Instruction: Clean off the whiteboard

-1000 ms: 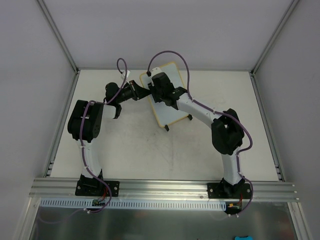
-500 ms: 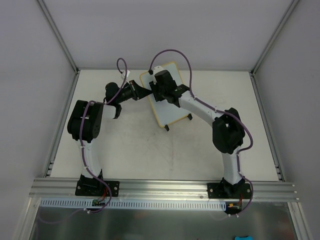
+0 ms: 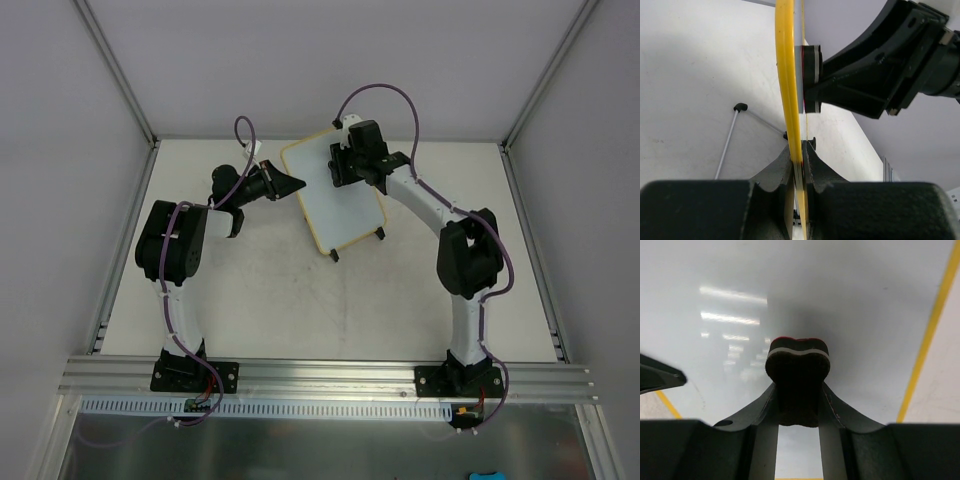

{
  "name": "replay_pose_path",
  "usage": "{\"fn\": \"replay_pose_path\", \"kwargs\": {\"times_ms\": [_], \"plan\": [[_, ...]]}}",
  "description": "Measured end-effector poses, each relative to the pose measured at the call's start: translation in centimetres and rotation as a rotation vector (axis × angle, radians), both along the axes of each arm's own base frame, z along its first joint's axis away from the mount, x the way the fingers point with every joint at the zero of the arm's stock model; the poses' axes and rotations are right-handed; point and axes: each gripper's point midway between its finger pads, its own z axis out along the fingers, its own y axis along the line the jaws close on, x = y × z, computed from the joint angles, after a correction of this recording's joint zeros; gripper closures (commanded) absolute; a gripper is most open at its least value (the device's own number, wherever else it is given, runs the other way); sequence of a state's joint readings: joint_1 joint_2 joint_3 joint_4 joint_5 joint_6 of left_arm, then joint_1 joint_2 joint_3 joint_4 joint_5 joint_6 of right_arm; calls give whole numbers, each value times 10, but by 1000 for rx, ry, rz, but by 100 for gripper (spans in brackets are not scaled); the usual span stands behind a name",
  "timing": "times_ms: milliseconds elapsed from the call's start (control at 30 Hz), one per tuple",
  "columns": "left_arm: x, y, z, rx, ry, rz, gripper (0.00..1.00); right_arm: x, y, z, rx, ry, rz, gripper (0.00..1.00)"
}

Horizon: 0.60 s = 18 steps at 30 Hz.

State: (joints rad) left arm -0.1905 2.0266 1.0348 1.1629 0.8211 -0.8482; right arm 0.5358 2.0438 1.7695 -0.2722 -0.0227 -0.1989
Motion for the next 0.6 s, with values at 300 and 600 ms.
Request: {"fn": "replay_pose_path", "kwargs": {"times_ms": [300, 600], "plan": [[0, 0, 0, 0, 0, 0, 100, 17, -22, 1, 9, 5, -38, 100], [0, 0, -1, 0, 3, 4, 100, 22, -23, 1, -7, 22, -42, 100]]}}
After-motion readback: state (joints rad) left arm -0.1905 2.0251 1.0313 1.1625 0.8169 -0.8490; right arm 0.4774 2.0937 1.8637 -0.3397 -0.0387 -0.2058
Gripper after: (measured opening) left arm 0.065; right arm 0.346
